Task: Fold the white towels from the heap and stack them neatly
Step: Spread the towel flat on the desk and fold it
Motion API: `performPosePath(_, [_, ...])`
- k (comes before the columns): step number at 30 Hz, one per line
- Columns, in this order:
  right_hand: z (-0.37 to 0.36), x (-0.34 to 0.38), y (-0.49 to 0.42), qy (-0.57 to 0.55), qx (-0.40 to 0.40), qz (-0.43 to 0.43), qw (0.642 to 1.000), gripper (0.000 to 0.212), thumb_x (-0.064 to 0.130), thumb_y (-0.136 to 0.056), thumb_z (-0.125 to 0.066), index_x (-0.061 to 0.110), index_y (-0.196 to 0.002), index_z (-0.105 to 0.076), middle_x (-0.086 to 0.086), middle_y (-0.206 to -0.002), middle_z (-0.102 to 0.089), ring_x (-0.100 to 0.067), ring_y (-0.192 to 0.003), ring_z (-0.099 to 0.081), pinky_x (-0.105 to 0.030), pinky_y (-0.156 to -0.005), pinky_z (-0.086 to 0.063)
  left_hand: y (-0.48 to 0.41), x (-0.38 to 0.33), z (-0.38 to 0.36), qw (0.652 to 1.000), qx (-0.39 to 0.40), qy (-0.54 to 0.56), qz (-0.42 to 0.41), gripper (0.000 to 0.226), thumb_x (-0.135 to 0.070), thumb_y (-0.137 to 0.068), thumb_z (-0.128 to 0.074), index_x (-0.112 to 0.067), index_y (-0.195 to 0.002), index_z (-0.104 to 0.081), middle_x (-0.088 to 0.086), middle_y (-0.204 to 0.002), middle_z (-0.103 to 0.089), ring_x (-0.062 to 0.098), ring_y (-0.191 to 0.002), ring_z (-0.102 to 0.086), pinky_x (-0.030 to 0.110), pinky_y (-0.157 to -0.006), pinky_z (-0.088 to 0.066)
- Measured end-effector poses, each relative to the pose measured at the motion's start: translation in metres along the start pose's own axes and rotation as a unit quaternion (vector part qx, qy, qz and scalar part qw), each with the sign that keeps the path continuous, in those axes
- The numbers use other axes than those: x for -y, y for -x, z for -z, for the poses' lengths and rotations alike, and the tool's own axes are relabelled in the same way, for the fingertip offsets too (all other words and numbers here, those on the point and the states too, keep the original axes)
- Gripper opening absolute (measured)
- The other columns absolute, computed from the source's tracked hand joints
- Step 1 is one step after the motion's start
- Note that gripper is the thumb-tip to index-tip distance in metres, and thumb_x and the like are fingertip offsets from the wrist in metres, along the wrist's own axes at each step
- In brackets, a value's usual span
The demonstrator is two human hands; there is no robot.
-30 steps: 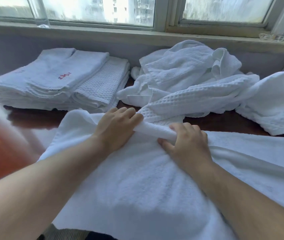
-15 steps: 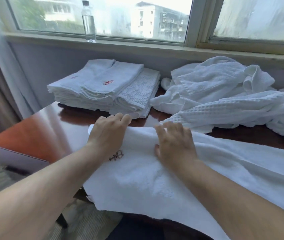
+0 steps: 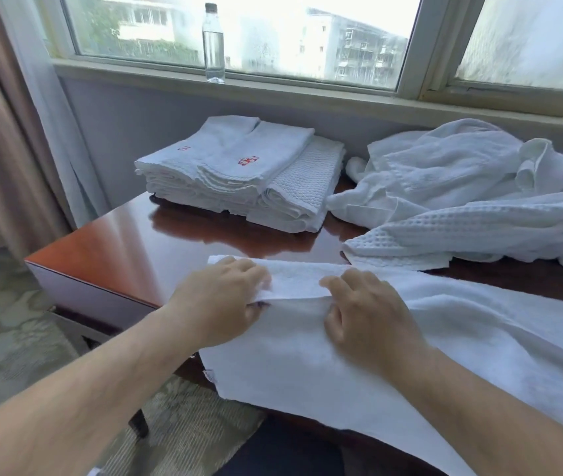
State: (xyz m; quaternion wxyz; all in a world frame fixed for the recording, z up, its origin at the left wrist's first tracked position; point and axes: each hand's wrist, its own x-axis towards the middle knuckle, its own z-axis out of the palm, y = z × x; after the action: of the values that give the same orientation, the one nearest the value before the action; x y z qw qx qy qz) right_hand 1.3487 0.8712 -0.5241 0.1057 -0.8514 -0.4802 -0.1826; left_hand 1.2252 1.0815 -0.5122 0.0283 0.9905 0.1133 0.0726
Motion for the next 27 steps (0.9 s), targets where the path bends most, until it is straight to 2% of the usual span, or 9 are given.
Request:
performPosePath(4, [0.005, 0.001, 0.0, 0.0, 0.019, 0.004, 1.0, 0.028, 0.015, -0.078, -0.064, 0.013, -0.104, -0.071, -0.003, -0.092, -0.062, -0.029, -0.088, -0.06, -0.041, -0.071, -0.05, 0.011, 0.009, -0.008, 1.0, -0.018, 0.004, -0.012, 0.046, -0.031, -0.099, -0.045, -0.033, -0.145, -0.044, -0.014, -0.152, -0.042, 0.014, -0.139, -0.038, 0.031, -0.107, -0.039])
performPosePath(8, [0.008, 0.0, 0.003, -0.027, 0.034, 0.022, 0.999, 0.039, 0.012, -0.071, -0.064, 0.02, -0.109, -0.072, 0.0, -0.097, -0.062, -0.028, -0.094, -0.059, -0.041, -0.076, -0.049, 0.026, 0.018, -0.002, 0.991, -0.071, 0.11, 0.008, 0.049, -0.022, -0.093, -0.04, -0.032, -0.139, -0.055, -0.011, -0.14, -0.059, 0.018, -0.127, -0.056, 0.035, -0.098, -0.047])
performPosePath(11, [0.006, -0.002, 0.005, -0.016, -0.003, 0.018, 1.0, 0.033, 0.003, -0.065, -0.069, 0.017, -0.095, -0.074, -0.002, -0.086, -0.062, -0.031, -0.082, -0.06, -0.041, -0.069, -0.049, 0.034, 0.026, 0.004, 0.986, -0.061, 0.152, -0.012, 0.056, -0.02, -0.086, -0.034, -0.029, -0.134, -0.062, -0.012, -0.137, -0.061, 0.017, -0.128, -0.056, 0.037, -0.102, -0.045])
performPosePath(14, [0.002, -0.005, 0.009, -0.006, -0.063, 0.009, 0.998, 0.024, -0.01, -0.06, -0.069, 0.009, -0.074, -0.068, -0.005, -0.073, -0.056, -0.032, -0.067, -0.056, -0.041, -0.059, -0.048, 0.04, 0.029, 0.003, 0.993, -0.042, 0.098, -0.047, 0.052, -0.012, -0.092, -0.042, -0.031, -0.137, -0.059, -0.016, -0.144, -0.053, 0.01, -0.139, -0.043, 0.033, -0.112, -0.038])
performPosePath(17, [-0.001, -0.007, 0.011, -0.001, -0.094, -0.002, 0.996, 0.022, -0.013, -0.06, -0.066, 0.007, -0.068, -0.063, -0.006, -0.068, -0.054, -0.032, -0.064, -0.052, -0.042, -0.058, -0.047, 0.046, 0.02, 0.001, 0.985, -0.118, 0.054, -0.117, 0.045, -0.015, -0.085, -0.043, -0.019, -0.122, -0.07, -0.006, -0.12, -0.069, 0.022, -0.114, -0.062, 0.042, -0.089, -0.055])
performPosePath(20, [-0.003, -0.007, 0.011, -0.003, -0.109, -0.01, 0.994, 0.021, -0.013, -0.063, -0.066, 0.007, -0.069, -0.063, -0.006, -0.068, -0.055, -0.032, -0.064, -0.053, -0.043, -0.058, -0.047, 0.05, 0.009, 0.003, 0.974, -0.177, 0.021, -0.139, 0.039, -0.016, -0.082, -0.047, -0.014, -0.111, -0.073, -0.001, -0.102, -0.072, 0.028, -0.091, -0.068, 0.04, -0.068, -0.058])
performPosePath(23, [-0.004, -0.008, 0.01, -0.003, -0.114, -0.011, 0.993, 0.021, -0.013, -0.063, -0.066, 0.007, -0.07, -0.063, -0.006, -0.068, -0.056, -0.032, -0.065, -0.053, -0.043, -0.058, -0.047, 0.05, -0.005, 0.004, 0.99, -0.099, -0.003, -0.098, 0.037, -0.027, -0.085, -0.058, -0.026, -0.121, -0.068, -0.009, -0.11, -0.066, 0.019, -0.101, -0.063, 0.033, -0.073, -0.053])
performPosePath(25, [-0.005, -0.008, 0.011, -0.008, -0.116, -0.016, 0.993, 0.021, -0.012, -0.063, -0.066, 0.007, -0.07, -0.063, -0.006, -0.068, -0.056, -0.033, -0.065, -0.054, -0.043, -0.058, -0.047, 0.049, -0.006, 0.007, 0.998, -0.031, 0.016, -0.061, 0.047, -0.057, -0.088, -0.038, -0.038, -0.125, -0.06, -0.019, -0.115, -0.055, 0.007, -0.108, -0.054, 0.029, -0.081, -0.048])
performPosePath(27, [-0.005, -0.008, 0.012, -0.013, -0.112, -0.017, 0.993, 0.021, -0.012, -0.064, -0.066, 0.008, -0.071, -0.063, -0.007, -0.069, -0.057, -0.033, -0.065, -0.054, -0.043, -0.059, -0.047, 0.044, -0.002, 0.014, 0.995, 0.03, 0.096, -0.019, 0.068, -0.072, -0.086, -0.014, -0.038, -0.12, -0.062, -0.02, -0.113, -0.056, 0.002, -0.106, -0.053, 0.031, -0.085, -0.048])
